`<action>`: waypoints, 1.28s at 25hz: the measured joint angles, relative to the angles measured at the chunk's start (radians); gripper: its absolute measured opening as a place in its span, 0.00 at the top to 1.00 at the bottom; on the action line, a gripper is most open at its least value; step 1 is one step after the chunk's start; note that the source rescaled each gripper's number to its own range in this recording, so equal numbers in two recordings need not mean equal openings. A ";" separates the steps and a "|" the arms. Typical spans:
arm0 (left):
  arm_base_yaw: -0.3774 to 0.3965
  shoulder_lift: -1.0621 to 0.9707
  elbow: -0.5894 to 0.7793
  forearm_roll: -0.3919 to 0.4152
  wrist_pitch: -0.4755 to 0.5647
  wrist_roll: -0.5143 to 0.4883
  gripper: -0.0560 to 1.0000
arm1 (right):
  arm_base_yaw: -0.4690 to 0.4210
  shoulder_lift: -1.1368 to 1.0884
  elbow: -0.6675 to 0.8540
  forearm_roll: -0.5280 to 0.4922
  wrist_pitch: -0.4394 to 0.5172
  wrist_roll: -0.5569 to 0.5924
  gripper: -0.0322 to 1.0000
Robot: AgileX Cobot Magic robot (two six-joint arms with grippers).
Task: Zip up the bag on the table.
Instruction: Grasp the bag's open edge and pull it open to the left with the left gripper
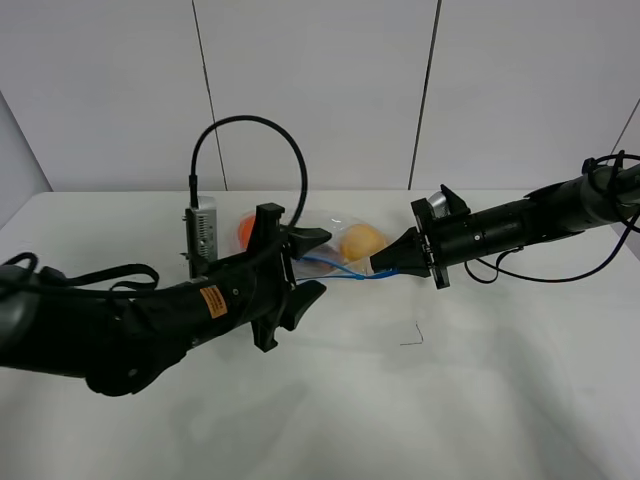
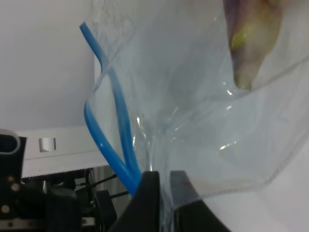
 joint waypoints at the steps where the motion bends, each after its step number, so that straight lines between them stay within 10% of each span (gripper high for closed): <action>1: 0.000 0.015 -0.001 0.011 -0.031 -0.001 0.07 | 0.000 0.000 0.000 0.000 0.000 0.000 0.96; 8: -0.021 0.042 -0.005 0.007 -0.012 -0.002 0.07 | 0.000 0.000 0.000 0.000 0.000 0.000 0.96; 15: -0.145 0.043 -0.022 -0.276 0.138 0.031 0.07 | 0.000 0.000 0.000 0.000 0.000 0.000 0.96; 25: -0.154 0.044 -0.209 -0.424 0.311 0.172 0.07 | 0.000 0.000 0.000 0.000 0.000 0.000 0.96; 32: -0.154 0.140 -0.218 -0.431 0.218 0.093 0.07 | 0.000 0.000 0.000 0.000 0.000 0.000 0.96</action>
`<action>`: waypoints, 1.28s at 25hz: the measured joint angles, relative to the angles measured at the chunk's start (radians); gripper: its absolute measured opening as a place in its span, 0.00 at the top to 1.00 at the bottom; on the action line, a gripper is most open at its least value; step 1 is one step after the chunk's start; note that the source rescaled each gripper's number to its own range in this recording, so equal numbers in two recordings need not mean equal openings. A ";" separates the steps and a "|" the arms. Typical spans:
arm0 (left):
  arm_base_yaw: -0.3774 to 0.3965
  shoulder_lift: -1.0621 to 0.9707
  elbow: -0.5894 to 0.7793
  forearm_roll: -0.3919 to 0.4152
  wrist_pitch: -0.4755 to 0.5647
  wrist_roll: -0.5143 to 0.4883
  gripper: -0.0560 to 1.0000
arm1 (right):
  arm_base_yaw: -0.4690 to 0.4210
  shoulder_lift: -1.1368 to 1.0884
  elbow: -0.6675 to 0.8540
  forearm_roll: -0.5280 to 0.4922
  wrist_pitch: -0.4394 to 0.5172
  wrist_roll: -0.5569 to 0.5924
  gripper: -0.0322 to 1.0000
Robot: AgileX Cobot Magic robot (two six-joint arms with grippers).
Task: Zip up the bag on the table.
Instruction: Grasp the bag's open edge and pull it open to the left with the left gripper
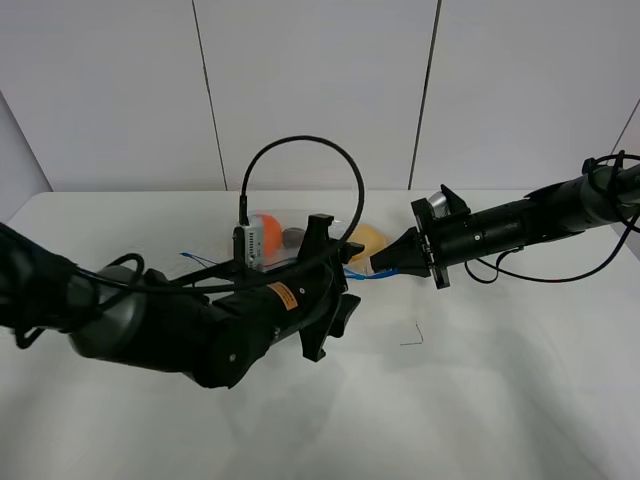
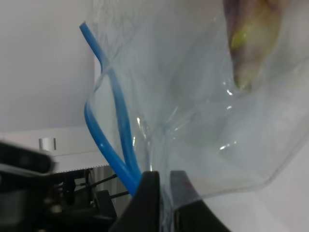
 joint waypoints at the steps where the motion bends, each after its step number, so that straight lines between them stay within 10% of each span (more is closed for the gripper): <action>1: 0.000 0.020 0.000 0.010 -0.034 -0.032 0.07 | 0.000 0.000 0.000 0.000 0.000 0.000 0.96; 16: 0.000 0.114 -0.064 -0.001 -0.096 -0.058 0.07 | 0.000 0.000 0.000 0.000 0.000 0.000 0.96; 32: 0.000 0.114 -0.060 0.014 -0.098 -0.054 0.48 | 0.000 0.000 0.000 0.000 0.000 0.000 0.96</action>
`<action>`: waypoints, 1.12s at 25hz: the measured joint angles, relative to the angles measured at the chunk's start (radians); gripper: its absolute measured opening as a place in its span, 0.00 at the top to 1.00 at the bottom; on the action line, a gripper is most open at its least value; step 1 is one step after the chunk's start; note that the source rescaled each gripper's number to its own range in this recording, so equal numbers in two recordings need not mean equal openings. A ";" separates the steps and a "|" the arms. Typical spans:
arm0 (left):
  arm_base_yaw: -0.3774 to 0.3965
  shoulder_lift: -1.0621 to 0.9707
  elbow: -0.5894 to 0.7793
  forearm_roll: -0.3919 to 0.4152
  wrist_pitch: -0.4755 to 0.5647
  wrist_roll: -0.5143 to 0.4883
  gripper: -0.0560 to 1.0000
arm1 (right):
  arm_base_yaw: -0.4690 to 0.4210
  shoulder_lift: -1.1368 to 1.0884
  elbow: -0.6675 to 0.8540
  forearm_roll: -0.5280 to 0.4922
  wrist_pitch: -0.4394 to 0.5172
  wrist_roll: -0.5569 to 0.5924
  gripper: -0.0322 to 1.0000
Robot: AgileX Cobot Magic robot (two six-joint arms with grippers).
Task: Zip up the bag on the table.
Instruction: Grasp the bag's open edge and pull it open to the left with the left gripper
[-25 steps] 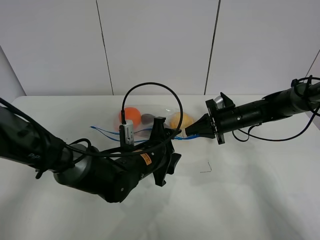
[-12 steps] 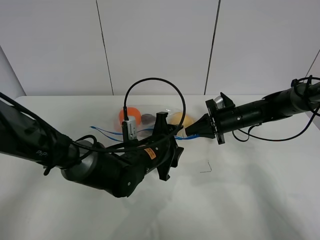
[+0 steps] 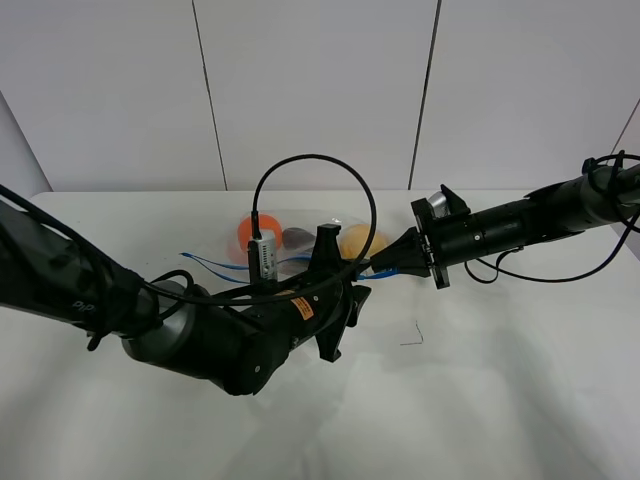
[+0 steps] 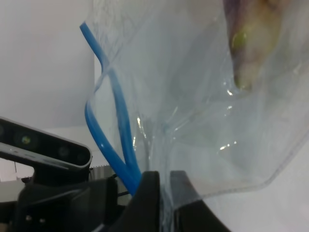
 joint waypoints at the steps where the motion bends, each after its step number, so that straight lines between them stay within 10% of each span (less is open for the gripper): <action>1: 0.000 0.000 0.000 0.000 0.000 0.001 0.50 | 0.000 0.000 0.000 0.000 0.000 0.000 0.96; 11: 0.000 0.000 0.000 -0.008 0.014 0.002 0.72 | 0.000 0.000 0.000 0.000 0.000 0.000 0.96; 28: 0.000 0.000 0.000 -0.045 0.016 0.002 0.80 | 0.000 0.000 0.000 0.000 0.000 0.000 0.96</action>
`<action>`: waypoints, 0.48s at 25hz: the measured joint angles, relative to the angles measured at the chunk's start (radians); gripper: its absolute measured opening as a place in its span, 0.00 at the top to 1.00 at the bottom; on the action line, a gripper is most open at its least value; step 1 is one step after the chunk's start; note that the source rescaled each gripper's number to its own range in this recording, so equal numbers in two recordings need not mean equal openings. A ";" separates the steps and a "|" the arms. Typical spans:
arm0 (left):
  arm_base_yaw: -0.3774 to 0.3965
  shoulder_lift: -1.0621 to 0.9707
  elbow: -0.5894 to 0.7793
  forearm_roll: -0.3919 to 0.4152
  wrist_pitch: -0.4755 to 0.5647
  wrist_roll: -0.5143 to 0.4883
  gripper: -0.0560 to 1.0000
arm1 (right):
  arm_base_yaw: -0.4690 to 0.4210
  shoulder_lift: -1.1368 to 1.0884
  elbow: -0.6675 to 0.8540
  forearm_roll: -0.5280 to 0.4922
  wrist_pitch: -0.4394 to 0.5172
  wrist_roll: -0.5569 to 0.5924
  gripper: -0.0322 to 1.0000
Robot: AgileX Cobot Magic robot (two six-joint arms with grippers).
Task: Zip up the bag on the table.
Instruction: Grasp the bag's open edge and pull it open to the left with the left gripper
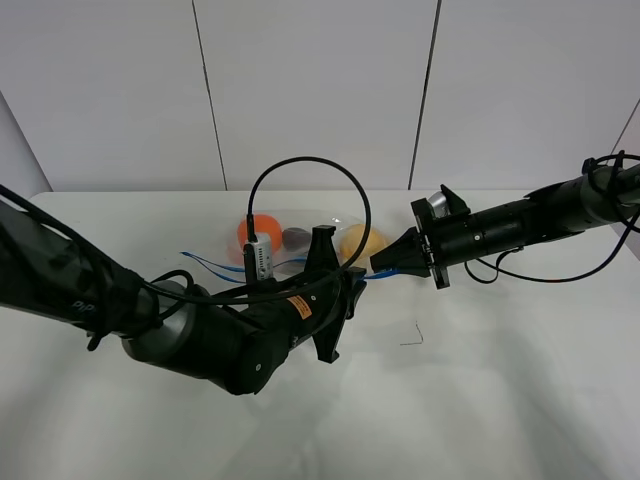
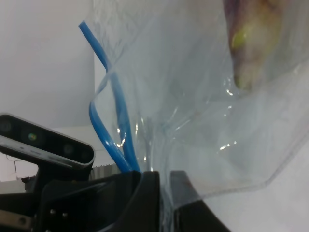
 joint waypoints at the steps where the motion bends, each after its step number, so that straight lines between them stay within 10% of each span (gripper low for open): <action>1: 0.000 0.000 0.000 0.000 0.000 0.000 0.80 | 0.000 0.000 0.000 0.000 0.000 0.000 0.96; 12: 0.000 0.000 0.000 0.020 0.000 0.001 0.94 | 0.000 0.000 0.000 0.000 0.000 0.000 0.96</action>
